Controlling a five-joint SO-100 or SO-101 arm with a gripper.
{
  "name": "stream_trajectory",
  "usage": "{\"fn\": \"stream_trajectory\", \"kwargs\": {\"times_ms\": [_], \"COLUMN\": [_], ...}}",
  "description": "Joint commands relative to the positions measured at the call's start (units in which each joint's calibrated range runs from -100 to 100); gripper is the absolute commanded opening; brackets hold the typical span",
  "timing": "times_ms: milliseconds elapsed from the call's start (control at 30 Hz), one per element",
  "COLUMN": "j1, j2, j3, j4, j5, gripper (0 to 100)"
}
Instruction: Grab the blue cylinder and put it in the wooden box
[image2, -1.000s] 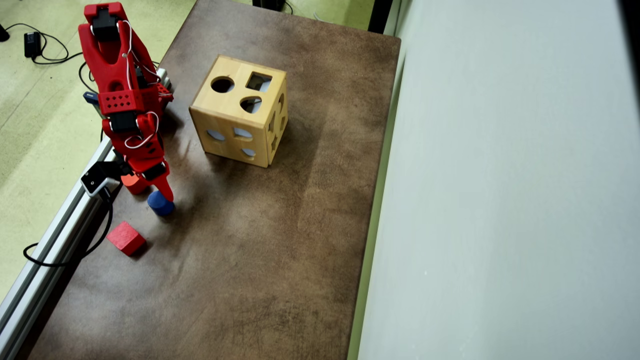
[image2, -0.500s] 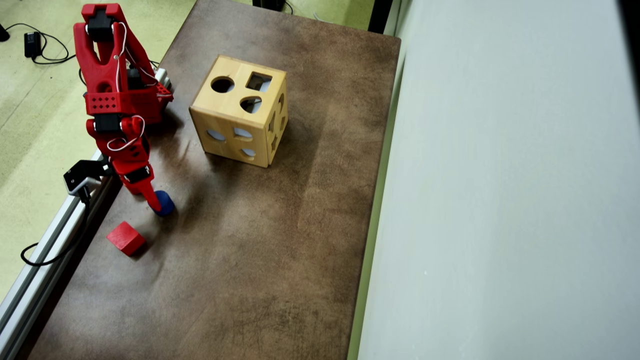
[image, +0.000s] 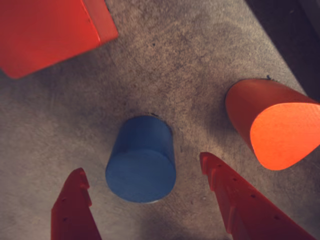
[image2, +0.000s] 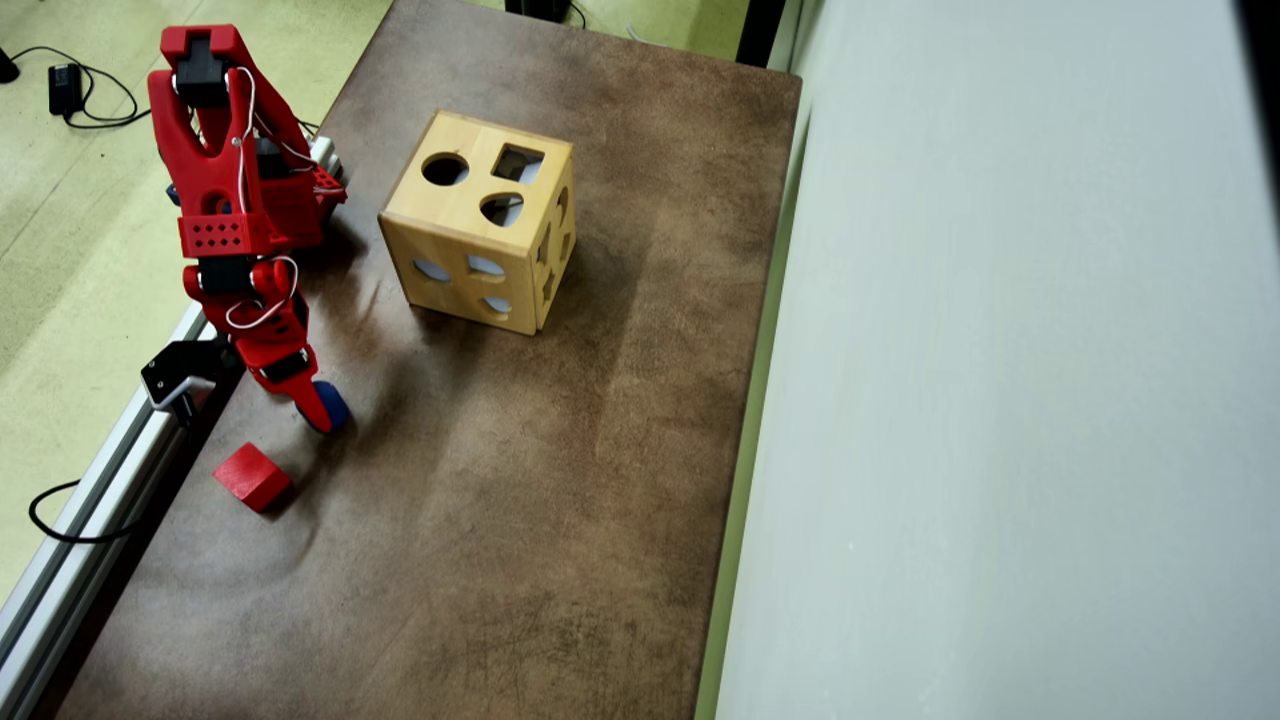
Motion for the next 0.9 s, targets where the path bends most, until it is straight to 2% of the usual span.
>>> {"fn": "stream_trajectory", "kwargs": {"times_ms": [0,867], "j1": [-1.2,-2.3], "j2": [-0.2,6.3], "j3": [-2.2,-5.9], "j4": [-0.5,-3.4], "j5": [0.1,-0.3], "gripper": [35,35]}}
